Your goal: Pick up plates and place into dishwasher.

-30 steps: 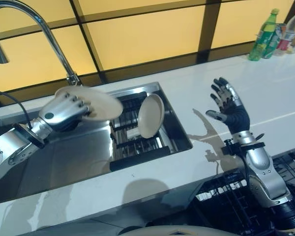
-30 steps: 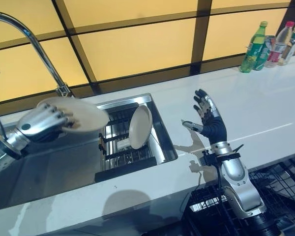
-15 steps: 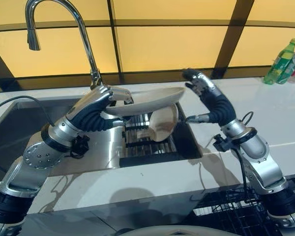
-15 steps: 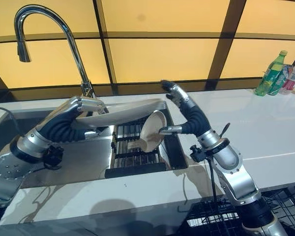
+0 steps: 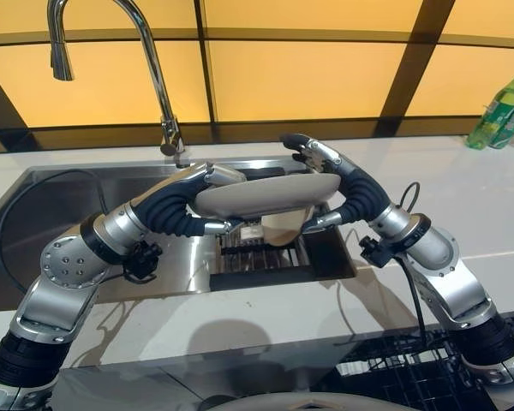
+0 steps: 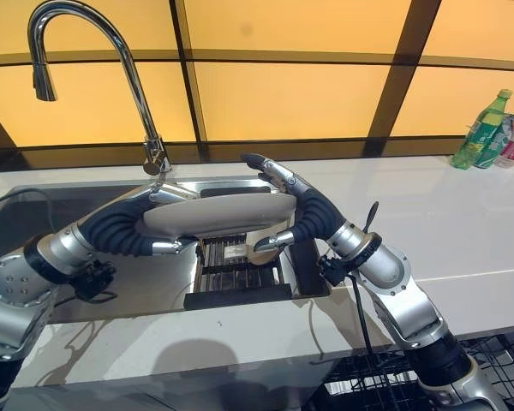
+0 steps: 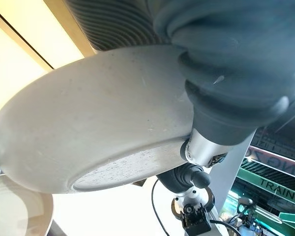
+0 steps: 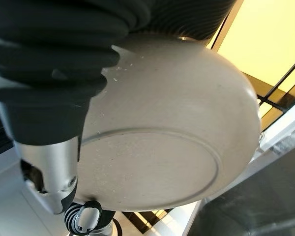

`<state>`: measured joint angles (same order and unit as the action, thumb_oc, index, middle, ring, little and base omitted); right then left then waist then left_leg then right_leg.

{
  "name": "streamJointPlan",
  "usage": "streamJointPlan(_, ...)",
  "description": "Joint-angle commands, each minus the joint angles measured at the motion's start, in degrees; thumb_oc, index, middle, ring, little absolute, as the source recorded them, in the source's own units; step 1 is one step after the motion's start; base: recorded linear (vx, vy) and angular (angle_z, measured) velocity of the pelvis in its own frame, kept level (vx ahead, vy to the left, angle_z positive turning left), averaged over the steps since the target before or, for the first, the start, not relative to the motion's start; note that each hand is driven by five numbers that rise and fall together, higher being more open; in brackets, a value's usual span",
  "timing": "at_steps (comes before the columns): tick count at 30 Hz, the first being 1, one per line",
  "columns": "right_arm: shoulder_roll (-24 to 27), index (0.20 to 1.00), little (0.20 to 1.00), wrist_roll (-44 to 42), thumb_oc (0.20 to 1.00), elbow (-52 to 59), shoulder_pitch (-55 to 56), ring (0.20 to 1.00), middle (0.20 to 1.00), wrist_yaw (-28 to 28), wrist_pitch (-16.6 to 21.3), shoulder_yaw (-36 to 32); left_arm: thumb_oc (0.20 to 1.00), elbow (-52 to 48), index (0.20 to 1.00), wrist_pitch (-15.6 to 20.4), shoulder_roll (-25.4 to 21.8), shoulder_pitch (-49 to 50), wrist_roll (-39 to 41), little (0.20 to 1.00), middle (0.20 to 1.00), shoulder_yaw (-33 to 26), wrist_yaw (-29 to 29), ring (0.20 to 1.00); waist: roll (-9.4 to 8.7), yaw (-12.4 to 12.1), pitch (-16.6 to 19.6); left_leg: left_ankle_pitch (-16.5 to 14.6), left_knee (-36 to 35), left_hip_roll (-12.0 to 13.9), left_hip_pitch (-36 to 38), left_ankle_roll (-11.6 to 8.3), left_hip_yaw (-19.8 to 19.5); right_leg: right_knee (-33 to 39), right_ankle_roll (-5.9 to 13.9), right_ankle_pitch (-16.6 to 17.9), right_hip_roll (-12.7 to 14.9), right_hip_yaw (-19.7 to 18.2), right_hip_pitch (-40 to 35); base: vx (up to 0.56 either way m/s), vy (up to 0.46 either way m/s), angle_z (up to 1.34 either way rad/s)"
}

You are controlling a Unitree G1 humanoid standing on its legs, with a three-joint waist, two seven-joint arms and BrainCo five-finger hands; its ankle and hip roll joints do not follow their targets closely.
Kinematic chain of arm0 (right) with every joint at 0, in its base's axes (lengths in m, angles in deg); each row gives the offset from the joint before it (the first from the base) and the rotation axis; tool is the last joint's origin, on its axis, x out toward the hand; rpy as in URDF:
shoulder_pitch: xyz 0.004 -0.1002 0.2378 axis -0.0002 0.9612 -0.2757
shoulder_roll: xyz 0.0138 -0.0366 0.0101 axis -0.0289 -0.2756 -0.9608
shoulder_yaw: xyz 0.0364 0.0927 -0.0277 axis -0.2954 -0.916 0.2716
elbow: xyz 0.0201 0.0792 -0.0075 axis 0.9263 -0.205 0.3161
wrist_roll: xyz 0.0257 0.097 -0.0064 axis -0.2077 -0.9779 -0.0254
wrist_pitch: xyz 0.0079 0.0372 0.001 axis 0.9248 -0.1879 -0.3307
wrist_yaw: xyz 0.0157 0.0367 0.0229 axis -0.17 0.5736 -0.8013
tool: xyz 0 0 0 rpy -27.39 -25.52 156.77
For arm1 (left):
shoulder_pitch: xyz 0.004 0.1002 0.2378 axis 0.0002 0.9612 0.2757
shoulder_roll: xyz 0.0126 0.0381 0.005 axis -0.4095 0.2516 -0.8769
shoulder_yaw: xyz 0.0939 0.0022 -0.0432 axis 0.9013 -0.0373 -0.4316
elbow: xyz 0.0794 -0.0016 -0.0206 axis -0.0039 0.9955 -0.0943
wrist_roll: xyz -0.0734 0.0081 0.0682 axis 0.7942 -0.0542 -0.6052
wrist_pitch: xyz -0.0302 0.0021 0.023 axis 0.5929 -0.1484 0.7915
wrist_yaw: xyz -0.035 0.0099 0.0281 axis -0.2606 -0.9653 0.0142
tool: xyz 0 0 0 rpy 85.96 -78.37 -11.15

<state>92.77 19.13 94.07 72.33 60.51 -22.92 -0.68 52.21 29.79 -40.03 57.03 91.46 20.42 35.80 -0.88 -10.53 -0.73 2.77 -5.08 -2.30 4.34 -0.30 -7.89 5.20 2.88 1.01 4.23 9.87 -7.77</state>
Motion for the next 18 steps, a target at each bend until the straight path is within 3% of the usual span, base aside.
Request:
streamJointPlan(1, 0.9, 1.0, 1.0, 0.6, 1.0, 3.0, -6.4, 1.0, 1.0, 0.3, 1.0, 3.5, 0.2, -0.9, 0.2, 4.4, 0.6, -6.3, 0.6, 0.2, 0.2, 0.5, -1.2, 0.2, -1.06, -1.0, 1.6, -6.3, 2.2, 0.5, 2.3, -0.38, 1.5, -0.7, 2.51, -0.7, 2.2, -0.4, 1.1, 0.0, 0.0, 0.0)
streamJointPlan(6, 0.6, 1.0, 1.0, -1.6, 1.0, 2.8, -4.9, 1.0, 1.0, 1.2, 1.7, 2.8, 0.2, -1.4, 0.2, 4.8, -0.6, -8.3, 0.3, 0.2, 0.2, 1.5, -1.7, 0.2, -0.75, -0.3, 1.6, -6.6, 2.6, 0.4, 2.4, -0.27, 1.9, -0.9, 2.61, -0.6, 2.4, -0.5, 1.0, 0.0, 0.0, 0.0)
streamJointPlan(8, -0.4, 0.887, 0.887, -2.5, 0.887, 2.9, -3.9, 0.887, 0.887, 0.0, 2.3, 2.1, 0.2, -1.5, 0.2, 3.7, -0.5, -9.2, 1.8, 0.2, 0.2, 1.8, -1.7, 0.2, -0.59, 0.1, 1.7, -6.6, 2.7, 0.2, 2.4, -0.16, 2.0, -1.2, 2.64, -0.7, 2.4, -0.7, 1.3, 0.0, 0.0, 0.0)
streamJointPlan(10, -1.2, 0.2, 0.2, -2.0, 0.2, 3.3, -3.1, 0.2, 0.2, -1.3, 2.3, 2.0, 0.2, -1.4, 0.2, 3.6, -0.1, -9.6, 2.2, 0.2, 0.2, 1.7, -2.2, 0.2, -0.49, 0.2, 1.7, -6.8, 2.8, 0.1, 2.4, -0.05, 2.0, -1.3, 2.63, -0.8, 2.4, -0.8, 1.3, 0.0, 0.0, 0.0)
streamJointPlan(18, -2.1, 0.2, 0.2, -3.7, 0.2, 3.5, -2.5, 0.2, 0.2, -0.7, 1.4, 1.8, 0.2, -0.6, 0.2, 3.5, 1.9, -9.8, 1.8, 0.2, 0.2, 2.1, -1.6, 0.2, -0.41, 0.6, 1.7, -7.0, 3.0, 0.0, 2.8, 0.05, 2.1, -1.7, 2.47, -1.1, 2.5, -0.9, 0.9, 0.0, 0.0, 0.0)
